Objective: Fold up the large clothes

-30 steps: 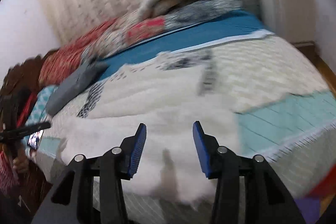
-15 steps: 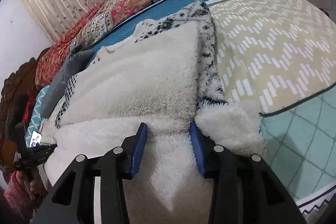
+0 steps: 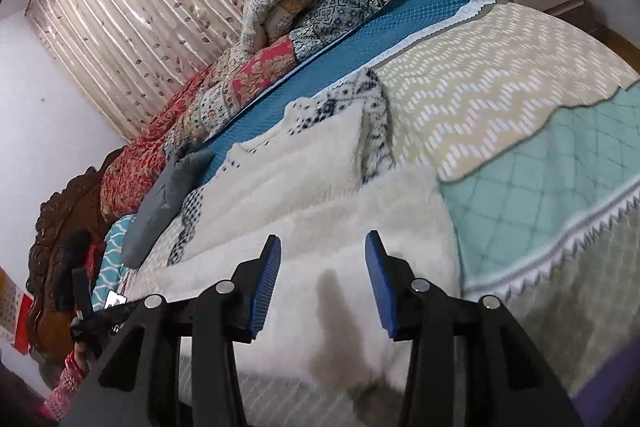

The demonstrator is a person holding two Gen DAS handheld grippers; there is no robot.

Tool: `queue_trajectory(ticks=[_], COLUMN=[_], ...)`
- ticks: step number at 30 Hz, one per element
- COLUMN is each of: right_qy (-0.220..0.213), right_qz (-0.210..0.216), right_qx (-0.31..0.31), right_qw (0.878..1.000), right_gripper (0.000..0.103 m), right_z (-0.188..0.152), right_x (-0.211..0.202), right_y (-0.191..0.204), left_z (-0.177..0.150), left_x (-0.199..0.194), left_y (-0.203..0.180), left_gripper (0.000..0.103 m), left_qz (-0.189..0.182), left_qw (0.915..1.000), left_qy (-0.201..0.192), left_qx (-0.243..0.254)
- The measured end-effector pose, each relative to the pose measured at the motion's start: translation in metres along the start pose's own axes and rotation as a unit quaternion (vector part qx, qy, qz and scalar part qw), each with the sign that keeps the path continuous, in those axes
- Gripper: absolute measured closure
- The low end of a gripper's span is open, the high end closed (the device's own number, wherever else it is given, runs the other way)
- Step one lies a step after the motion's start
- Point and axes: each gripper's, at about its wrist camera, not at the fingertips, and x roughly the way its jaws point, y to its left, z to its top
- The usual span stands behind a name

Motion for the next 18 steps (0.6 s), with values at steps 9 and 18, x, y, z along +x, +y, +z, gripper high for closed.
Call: queue_trajectory(ticks=[9, 18], right_qy=[0.038, 0.086], right_qz=[0.02, 0.005], right_qx=[-0.043, -0.143], right_qw=[0.998, 0.986], right_gripper=[0.034, 0.034], right_z=[0.006, 0.086], right_x=[0.036, 0.143], right_y=[0.053, 0.143], left_z=[0.018, 0.016], left_x=[-0.022, 0.049], left_y=[-0.035, -0.077], left_gripper=[0.078, 0.078], left_qz=[-0.082, -0.103], left_qw=[0.9954, 0.9943], left_qy=[-0.05, 0.007], left_qx=[-0.006, 0.027])
